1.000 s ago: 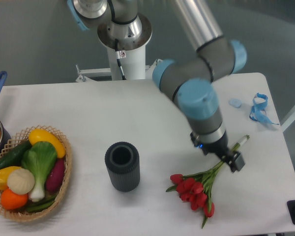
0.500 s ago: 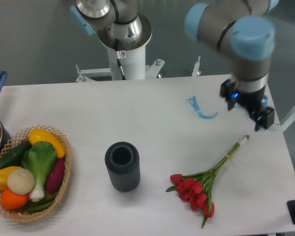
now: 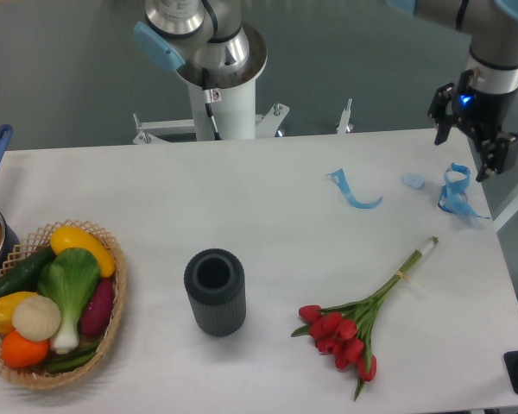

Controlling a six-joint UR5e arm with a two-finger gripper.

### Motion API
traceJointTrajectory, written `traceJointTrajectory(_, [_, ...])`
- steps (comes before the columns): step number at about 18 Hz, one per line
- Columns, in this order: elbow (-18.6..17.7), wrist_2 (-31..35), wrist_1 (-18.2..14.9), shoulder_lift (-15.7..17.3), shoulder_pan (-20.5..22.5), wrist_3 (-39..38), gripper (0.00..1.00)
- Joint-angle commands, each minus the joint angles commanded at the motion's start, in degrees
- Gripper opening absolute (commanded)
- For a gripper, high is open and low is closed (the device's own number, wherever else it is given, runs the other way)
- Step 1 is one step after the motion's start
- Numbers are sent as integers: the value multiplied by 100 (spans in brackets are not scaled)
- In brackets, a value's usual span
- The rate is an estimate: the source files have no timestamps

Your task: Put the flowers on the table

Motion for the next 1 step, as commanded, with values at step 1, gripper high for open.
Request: traceJointTrajectory(1, [0, -79, 9, 0, 0, -44, 100])
